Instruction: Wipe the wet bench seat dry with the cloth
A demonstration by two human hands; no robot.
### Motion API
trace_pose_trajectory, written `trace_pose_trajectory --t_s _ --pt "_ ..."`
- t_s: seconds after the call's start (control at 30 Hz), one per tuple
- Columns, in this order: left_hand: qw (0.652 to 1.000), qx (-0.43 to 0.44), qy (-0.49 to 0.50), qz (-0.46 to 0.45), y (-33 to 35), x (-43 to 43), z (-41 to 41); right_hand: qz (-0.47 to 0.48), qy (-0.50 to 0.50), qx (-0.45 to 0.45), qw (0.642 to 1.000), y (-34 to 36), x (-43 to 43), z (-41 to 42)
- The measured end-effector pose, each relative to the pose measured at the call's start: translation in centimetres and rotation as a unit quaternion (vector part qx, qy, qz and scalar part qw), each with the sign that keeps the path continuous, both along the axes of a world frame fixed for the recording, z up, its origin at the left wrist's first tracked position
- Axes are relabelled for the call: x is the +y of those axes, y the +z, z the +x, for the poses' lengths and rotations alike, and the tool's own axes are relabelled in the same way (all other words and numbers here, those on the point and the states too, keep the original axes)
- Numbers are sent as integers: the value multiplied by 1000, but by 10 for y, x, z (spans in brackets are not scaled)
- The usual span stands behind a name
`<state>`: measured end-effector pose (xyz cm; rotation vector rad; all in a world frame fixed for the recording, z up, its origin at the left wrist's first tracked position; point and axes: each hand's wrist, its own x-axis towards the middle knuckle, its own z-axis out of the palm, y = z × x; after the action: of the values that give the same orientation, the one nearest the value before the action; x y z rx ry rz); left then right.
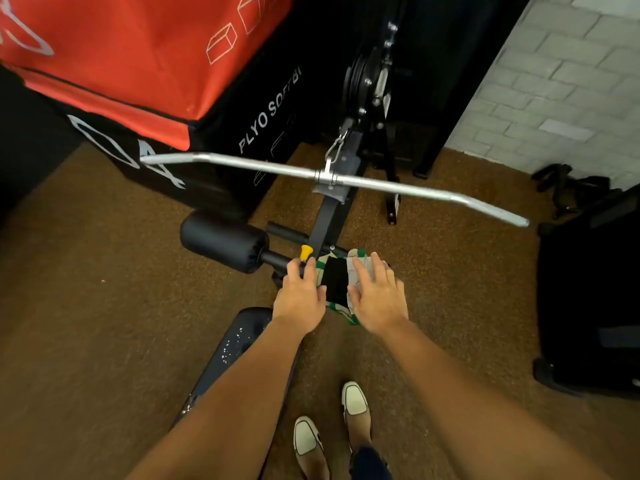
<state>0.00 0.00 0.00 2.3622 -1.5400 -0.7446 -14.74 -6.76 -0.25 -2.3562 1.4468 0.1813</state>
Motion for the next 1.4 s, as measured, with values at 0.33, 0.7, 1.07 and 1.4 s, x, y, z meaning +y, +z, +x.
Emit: trace_pose_trajectory --t_s 0.33,0.7,1.07,1.4 --pt "992 65 94 46 -20 -23 -18 -23 -5 45 999 -37 -9 4" --pt "966 158 194 63 -25 -34 -19 -65 32 -192 979 -52 -16 10" --pt "836 403 372 -21 -27 8 17 -22 84 -360 929 -41 -8 46" --pt "856 326 401 33 -59 87 25 79 191 -276 939 -70 34 69"
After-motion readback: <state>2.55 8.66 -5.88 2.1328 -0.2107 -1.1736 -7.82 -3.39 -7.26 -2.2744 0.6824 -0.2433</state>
